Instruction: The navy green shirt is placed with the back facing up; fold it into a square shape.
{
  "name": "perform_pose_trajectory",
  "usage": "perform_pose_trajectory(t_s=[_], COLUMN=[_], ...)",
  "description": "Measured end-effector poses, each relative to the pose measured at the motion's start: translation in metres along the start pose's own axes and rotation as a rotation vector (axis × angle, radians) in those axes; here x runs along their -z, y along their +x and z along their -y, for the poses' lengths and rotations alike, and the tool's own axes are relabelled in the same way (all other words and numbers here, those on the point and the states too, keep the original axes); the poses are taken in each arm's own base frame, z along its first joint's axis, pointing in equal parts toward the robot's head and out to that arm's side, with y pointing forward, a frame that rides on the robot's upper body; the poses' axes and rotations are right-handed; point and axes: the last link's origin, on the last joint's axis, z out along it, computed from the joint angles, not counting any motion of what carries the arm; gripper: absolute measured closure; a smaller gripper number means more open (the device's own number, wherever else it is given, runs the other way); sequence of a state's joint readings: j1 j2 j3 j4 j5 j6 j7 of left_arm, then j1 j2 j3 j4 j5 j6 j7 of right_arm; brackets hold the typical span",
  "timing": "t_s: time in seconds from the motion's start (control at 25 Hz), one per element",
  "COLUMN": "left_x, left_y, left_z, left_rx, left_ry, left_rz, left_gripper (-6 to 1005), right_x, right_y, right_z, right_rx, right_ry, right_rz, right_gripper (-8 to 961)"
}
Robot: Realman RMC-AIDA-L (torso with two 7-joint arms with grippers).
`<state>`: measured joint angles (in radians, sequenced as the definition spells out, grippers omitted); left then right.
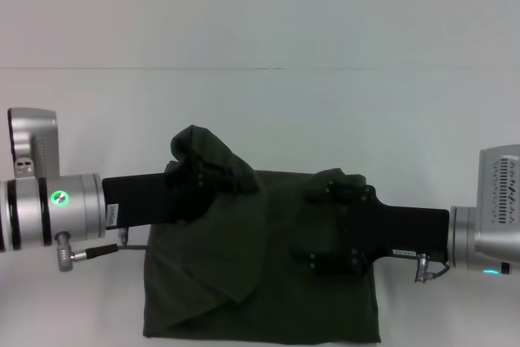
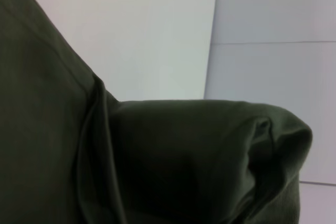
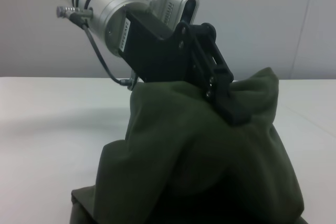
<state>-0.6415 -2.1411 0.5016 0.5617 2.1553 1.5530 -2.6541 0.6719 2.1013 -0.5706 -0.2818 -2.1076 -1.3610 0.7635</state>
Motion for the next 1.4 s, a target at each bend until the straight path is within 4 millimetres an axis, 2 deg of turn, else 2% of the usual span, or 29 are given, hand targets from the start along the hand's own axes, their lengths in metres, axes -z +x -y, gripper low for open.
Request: perform_pose_trajectory(t_s=[0.2,0.48,0.8,1.0,1.2,1.28,1.4], left_x=[-0.012,-0.025,-0.018,-0.006,0.018,0.033,0.047], left_y=[-0.007,-0.016,-0.019,-0.02,-0.02,-0.02,-0.022], left_z=[0.005,0.009,0.012,0.009,-0.001,-0.006,-0.01], left_rx=[0.011,-0.008,-0.099,-0.142,-0.236,-0.323,-0.451], left_ry=[-0.04,-0.136,-0.194,-0.221,-0.272,-0.302,-0.324], left_rz=[-0.004,-0.051,-0.106,-0.104,-0.068,-0.062,-0.052], left_gripper=[863,862,703,537,345,266,156], right_x=[0.009,0.033,0.057,0.061,0.069,0.075,0.086], right_y=[0.007,0.02,0.034,0.037,0.037,0.035,0.024], right_z=[-0.001,-0.004,-0.01,-0.012,-0.007,-0.003,0.003], right_rx=[-0.018,-0.063,-0.12,-0.136,-0.208,-0.268,-0.382], right_ry=[0.029,0.123,0.216,0.237,0.28,0.295,0.279], right_rz=[-0.002,0.016,0.034,0.036,0.057,0.074,0.126], right_gripper=[48,48,47,47,47,47,47])
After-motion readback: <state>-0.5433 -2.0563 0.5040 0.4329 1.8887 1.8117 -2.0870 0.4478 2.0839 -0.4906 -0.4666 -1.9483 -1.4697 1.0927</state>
